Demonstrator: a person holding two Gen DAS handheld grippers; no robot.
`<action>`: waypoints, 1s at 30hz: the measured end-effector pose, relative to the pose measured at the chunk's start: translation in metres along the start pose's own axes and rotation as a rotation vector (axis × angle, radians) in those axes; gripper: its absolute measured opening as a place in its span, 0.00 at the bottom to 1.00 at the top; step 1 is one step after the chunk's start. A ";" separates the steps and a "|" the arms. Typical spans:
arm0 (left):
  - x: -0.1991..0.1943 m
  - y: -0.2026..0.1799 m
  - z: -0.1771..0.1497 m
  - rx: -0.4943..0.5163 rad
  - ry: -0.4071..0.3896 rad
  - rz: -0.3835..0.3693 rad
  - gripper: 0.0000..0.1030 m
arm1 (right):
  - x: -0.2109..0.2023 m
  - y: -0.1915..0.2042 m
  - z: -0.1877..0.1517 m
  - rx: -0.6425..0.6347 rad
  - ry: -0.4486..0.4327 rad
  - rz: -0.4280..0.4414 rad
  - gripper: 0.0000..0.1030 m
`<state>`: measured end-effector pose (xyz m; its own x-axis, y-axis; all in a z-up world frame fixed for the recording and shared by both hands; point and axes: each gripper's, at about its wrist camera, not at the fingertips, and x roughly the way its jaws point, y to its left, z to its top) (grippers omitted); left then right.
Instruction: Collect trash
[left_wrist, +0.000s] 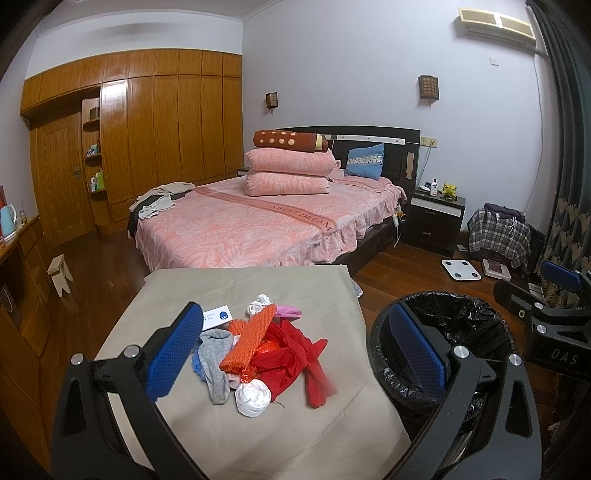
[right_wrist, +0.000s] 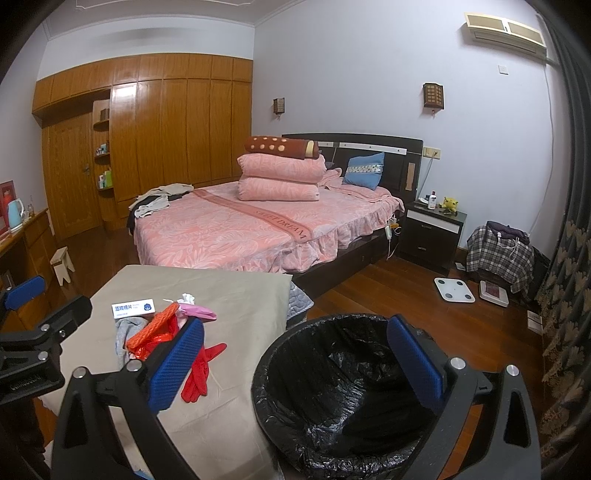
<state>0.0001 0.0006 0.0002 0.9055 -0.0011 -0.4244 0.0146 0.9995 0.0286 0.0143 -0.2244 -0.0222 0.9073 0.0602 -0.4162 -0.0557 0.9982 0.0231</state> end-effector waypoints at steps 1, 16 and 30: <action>0.000 0.000 0.000 0.000 0.001 -0.001 0.95 | 0.000 0.000 0.000 0.000 -0.001 -0.001 0.94; -0.001 0.000 0.000 -0.001 0.001 -0.002 0.95 | 0.001 0.001 0.000 -0.001 0.001 -0.001 0.94; 0.000 0.000 0.000 -0.003 0.003 -0.002 0.95 | 0.002 0.002 -0.002 -0.002 0.003 0.000 0.94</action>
<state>0.0003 0.0010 0.0002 0.9041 -0.0028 -0.4274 0.0150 0.9996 0.0252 0.0149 -0.2226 -0.0250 0.9060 0.0605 -0.4190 -0.0569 0.9982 0.0211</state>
